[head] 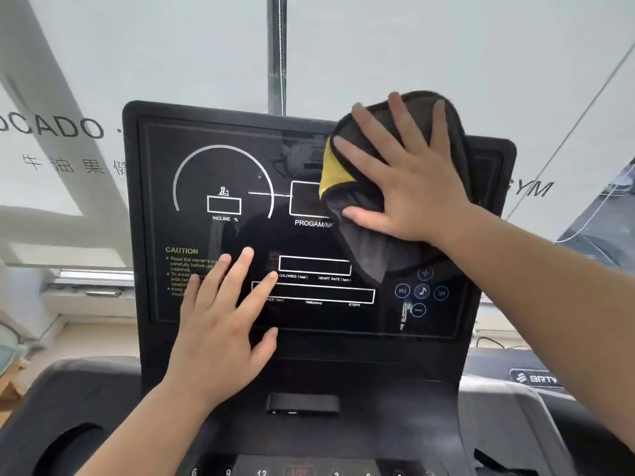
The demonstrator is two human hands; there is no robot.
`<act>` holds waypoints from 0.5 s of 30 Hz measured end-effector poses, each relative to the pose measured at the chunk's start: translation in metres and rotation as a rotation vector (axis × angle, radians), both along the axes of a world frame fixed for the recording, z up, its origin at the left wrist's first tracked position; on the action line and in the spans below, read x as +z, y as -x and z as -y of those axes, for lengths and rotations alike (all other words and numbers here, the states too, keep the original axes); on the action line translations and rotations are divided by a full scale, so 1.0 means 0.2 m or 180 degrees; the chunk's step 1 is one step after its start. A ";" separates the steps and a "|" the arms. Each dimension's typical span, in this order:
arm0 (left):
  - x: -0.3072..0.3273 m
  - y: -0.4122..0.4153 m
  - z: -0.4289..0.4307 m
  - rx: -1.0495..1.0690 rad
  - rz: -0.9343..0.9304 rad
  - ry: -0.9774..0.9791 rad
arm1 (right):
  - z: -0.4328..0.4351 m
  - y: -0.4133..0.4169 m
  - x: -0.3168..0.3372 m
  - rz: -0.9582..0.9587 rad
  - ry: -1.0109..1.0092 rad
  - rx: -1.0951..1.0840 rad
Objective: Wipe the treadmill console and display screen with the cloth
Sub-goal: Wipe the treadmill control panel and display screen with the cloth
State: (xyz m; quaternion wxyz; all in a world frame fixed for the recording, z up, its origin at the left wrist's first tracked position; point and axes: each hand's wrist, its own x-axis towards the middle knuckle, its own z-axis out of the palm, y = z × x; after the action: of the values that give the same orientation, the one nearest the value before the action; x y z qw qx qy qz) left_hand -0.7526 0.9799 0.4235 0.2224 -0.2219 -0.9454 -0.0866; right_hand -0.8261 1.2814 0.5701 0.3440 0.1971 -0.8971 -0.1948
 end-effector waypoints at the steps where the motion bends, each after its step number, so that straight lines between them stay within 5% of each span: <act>1: 0.00 0.00 0.00 -0.0005 0.0002 -0.0013 | 0.02 0.01 0.02 -0.0026 0.0126 -0.0125; 6: -0.02 0.00 0.00 0.0003 -0.0009 -0.0023 | 0.15 -0.09 -0.21 -0.0037 0.0170 -0.0164; 11: -0.03 0.01 0.02 -0.0009 -0.0098 -0.0043 | 0.09 -0.29 -0.59 0.0483 -0.0732 0.0710; 15: -0.02 0.01 0.02 -0.0028 -0.0099 -0.0077 | -0.09 -0.27 -0.48 0.0373 -0.0682 0.0757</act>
State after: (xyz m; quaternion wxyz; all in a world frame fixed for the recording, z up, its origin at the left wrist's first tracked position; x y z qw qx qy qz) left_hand -0.7554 0.9764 0.4196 0.2394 -0.2247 -0.9397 -0.0955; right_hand -0.7721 1.2987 0.4736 0.2888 0.3484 -0.8601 -0.2354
